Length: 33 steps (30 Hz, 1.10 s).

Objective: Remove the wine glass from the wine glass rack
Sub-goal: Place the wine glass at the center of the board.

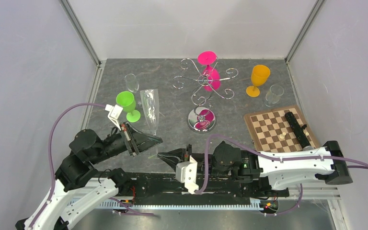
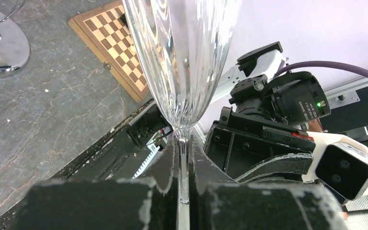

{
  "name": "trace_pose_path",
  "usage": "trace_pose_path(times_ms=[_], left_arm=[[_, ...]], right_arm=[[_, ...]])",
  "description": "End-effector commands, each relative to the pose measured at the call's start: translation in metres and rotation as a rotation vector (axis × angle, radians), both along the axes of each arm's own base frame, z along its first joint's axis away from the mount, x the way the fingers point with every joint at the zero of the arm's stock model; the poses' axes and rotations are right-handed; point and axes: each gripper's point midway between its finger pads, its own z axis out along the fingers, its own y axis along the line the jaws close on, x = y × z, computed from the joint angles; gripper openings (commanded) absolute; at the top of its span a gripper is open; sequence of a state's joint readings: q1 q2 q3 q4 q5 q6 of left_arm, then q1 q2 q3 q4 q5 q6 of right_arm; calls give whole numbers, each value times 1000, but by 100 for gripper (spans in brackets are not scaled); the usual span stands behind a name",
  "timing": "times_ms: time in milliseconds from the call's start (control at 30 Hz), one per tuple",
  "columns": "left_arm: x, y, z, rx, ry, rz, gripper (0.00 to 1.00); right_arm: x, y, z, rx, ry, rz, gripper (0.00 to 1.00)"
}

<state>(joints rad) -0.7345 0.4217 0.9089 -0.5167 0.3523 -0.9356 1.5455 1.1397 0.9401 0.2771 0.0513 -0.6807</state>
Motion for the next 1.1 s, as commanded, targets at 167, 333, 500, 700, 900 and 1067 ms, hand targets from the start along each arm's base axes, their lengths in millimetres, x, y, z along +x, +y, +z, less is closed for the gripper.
trace_pose_path(times_ms=[167,333,500,700,900,1067], left_arm=[[-2,-11,6,-15,-29,-69,2],[0,-14,0,12,-32,-80,2],[2,-17,-6,38,-39,-93,2],[1,-22,-23,114,-40,-140,2],[-2,-27,-51,206,-34,-216,2],[-7,-32,-74,268,-27,-298,2]], right_arm=[[14,-8,21,108,46,-94,16],[16,-20,30,134,81,-107,35],[17,-34,28,111,114,-117,48],[25,-58,23,92,166,-173,54],[40,-85,29,78,192,-277,58],[56,-109,42,98,234,-383,62]])
